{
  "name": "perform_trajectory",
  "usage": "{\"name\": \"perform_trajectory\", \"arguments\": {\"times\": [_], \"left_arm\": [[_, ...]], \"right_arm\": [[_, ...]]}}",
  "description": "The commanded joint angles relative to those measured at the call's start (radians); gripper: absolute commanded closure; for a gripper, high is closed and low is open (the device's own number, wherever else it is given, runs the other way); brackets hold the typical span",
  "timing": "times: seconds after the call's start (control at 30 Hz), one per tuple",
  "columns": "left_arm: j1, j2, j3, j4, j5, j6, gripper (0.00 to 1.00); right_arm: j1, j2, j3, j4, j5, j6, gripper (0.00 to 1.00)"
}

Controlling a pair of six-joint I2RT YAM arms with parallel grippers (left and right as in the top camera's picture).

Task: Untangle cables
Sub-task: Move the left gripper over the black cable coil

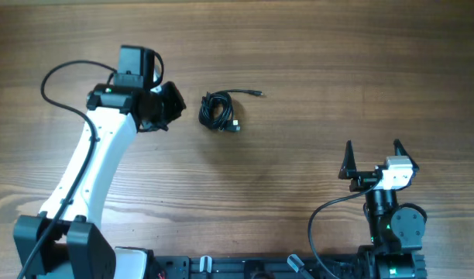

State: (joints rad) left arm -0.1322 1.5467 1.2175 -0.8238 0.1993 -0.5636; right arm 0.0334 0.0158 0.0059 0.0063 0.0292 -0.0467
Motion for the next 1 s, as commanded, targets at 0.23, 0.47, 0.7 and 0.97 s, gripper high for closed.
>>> {"name": "perform_trajectory", "arguments": {"times": [0.23, 0.47, 0.7, 0.97], "left_arm": [[-0.008, 0.02, -0.234, 0.247, -0.007, -0.189, 0.61], [-0.039, 0.07, -0.238, 0.313, 0.005, -0.223, 0.55], [-0.046, 0.121, -0.238, 0.335, 0.138, -0.286, 0.55], [-0.069, 0.193, -0.238, 0.348, 0.133, -0.358, 0.59]], "right_arm": [[-0.005, 0.002, -0.001, 0.002, -0.011, -0.005, 0.0], [-0.005, 0.002, -0.001, 0.004, -0.015, -0.001, 0.0], [-0.005, 0.002, -0.001, 0.035, -0.197, 0.233, 0.0], [-0.005, 0.004, 0.054, 0.054, -0.386, 0.396, 0.0]]}}
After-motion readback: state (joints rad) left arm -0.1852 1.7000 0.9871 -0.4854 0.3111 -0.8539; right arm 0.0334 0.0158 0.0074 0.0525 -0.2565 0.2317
